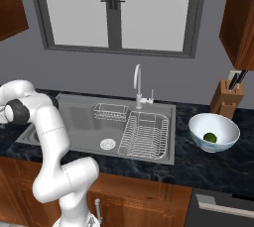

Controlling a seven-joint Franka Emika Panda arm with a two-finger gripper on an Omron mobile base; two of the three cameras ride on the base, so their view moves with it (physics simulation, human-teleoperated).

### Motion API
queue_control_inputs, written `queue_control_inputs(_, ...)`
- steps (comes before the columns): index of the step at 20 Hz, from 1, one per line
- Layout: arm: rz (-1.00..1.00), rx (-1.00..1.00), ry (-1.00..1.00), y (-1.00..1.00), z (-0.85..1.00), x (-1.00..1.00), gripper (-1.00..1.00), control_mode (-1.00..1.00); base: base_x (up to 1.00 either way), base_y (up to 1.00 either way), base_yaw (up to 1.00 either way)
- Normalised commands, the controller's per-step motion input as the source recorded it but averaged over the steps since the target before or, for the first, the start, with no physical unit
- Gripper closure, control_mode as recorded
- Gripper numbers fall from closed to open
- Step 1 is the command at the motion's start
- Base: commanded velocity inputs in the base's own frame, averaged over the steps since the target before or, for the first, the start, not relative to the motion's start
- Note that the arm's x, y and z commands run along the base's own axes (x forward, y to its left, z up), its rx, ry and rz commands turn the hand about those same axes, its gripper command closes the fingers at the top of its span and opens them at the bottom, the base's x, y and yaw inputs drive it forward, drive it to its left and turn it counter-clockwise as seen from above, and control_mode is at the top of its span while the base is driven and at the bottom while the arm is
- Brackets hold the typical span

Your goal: There is a mixed pile of frozen fruits and vegetables on the counter. Locate all the frozen vegetables and place the items in a bowl on the counter. Take all the frozen fruits and defrost them in a running sink.

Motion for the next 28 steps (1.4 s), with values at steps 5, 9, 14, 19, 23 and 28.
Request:
queue_control_inputs(5, 0.01, -0.04, 0.01, -0.09, -0.36, 0.00, -1.00, -1.00, 0.00, 0.00, 0.00)
queue_control_inputs(9, 0.00, -0.05, 0.00, -0.22, -0.48, 0.00, -1.00, -1.00, 0.00, 0.00, 0.00)
queue_control_inputs(14, 0.00, -0.01, 0.00, -0.40, -0.46, 0.00, -1.00, -1.00, 0.00, 0.00, 0.00)
queue_control_inputs(19, 0.00, 0.00, -0.07, -0.24, -0.66, 0.00, -1.00, -1.00, 0.00, 0.00, 0.00)
queue_control_inputs(23, 0.01, 0.00, -0.14, -0.06, -0.65, -0.01, -1.00, -1.00, 0.00, 0.00, 0.00)
queue_control_inputs(28, 0.00, 0.00, -0.07, 0.00, -0.62, -0.10, -1.00, -1.00, 0.00, 0.00, 0.00)
